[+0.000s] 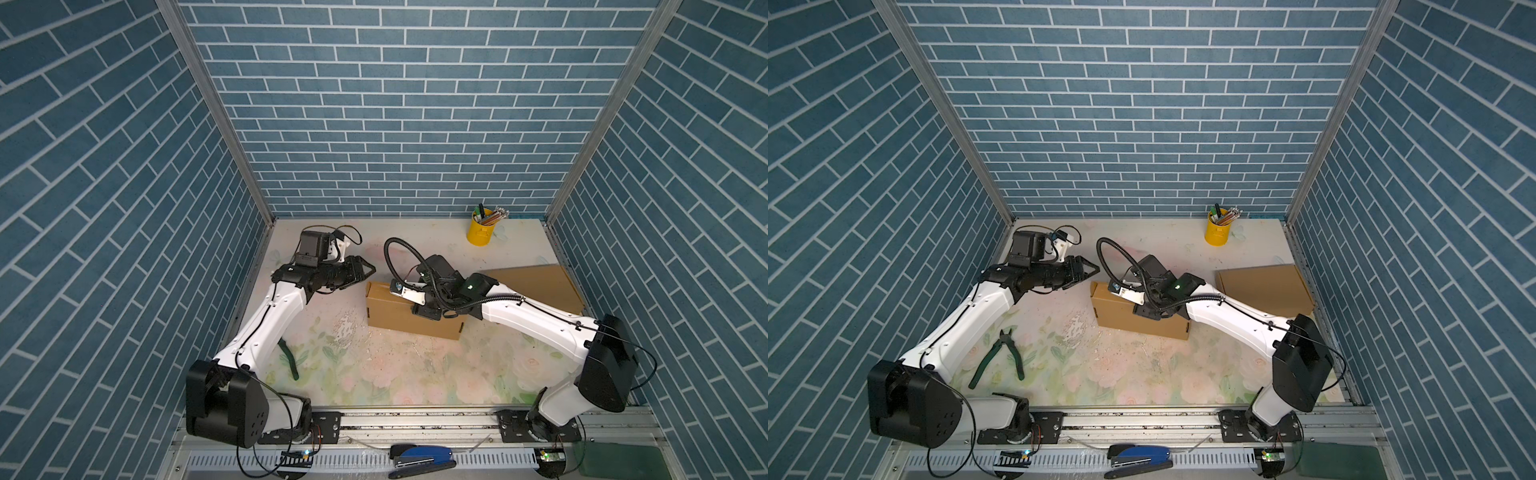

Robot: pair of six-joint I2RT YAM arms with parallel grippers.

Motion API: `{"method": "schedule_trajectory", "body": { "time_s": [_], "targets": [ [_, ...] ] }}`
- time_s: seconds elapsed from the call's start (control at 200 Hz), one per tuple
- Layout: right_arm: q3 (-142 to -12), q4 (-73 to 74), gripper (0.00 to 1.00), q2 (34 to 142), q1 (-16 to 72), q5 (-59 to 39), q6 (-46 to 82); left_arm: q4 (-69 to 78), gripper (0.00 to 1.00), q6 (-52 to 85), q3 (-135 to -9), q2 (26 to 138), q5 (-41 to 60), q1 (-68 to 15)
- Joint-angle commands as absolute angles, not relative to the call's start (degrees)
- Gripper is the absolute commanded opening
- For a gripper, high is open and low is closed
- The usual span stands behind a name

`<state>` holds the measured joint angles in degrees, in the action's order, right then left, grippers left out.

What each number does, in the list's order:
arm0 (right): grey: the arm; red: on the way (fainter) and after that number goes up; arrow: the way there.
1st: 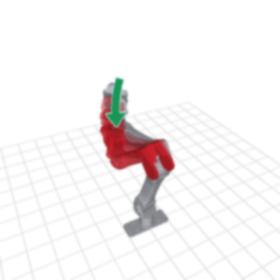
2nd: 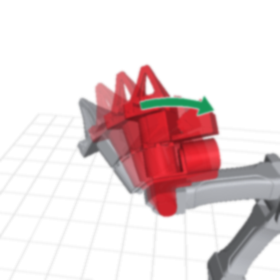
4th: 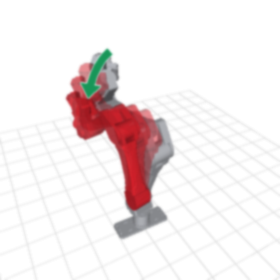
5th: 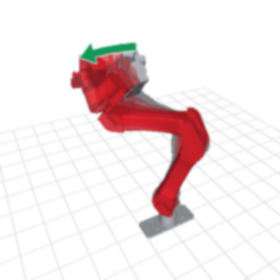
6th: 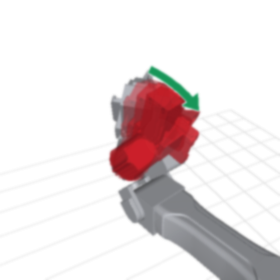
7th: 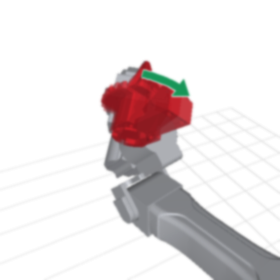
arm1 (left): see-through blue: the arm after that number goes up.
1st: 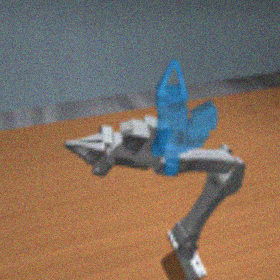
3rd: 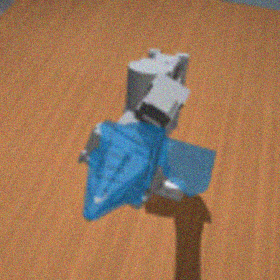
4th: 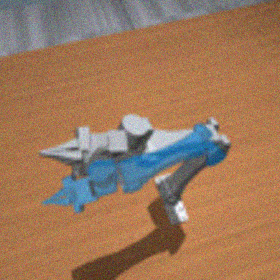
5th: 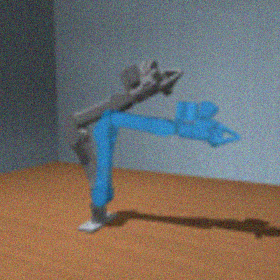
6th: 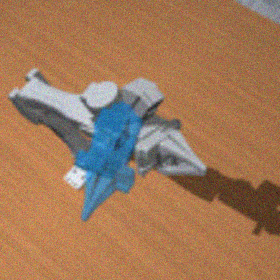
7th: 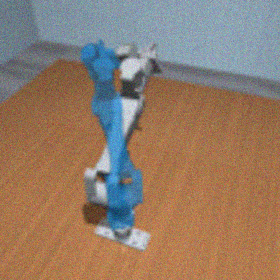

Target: Fold the paper box

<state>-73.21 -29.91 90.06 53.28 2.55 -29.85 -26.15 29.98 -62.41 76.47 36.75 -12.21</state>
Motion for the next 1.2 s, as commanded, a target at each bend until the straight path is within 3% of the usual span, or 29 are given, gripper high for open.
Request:
{"method": "schedule_trajectory", "body": {
  "time_s": [0.0,0.235,0.625,0.86,1.195],
  "targets": [
    [-71.20,-30.20,0.59,90.15,53.46,3.61,-29.38,-26.49,0.56,28.52,-59.94,75.55,38.56,-12.39],
    [-70.55,-29.53,0.60,90.20,53.41,3.60,-28.92,-26.31,0.43,27.43,-57.33,76.30,38.38,-12.22],
    [-68.20,-26.81,0.63,90.84,53.33,3.16,-27.48,-25.09,0.45,26.76,-50.34,74.38,37.01,-12.13],
    [-69.80,-28.40,0.68,89.84,51.61,-0.15,-25.83,-23.00,0.40,27.07,-49.66,75.63,37.81,-11.89],
    [-69.35,-28.66,0.79,84.78,48.97,-7.13,-18.98,-21.16,0.40,27.16,-48.33,76.29,37.09,-11.85]
  ]
}}
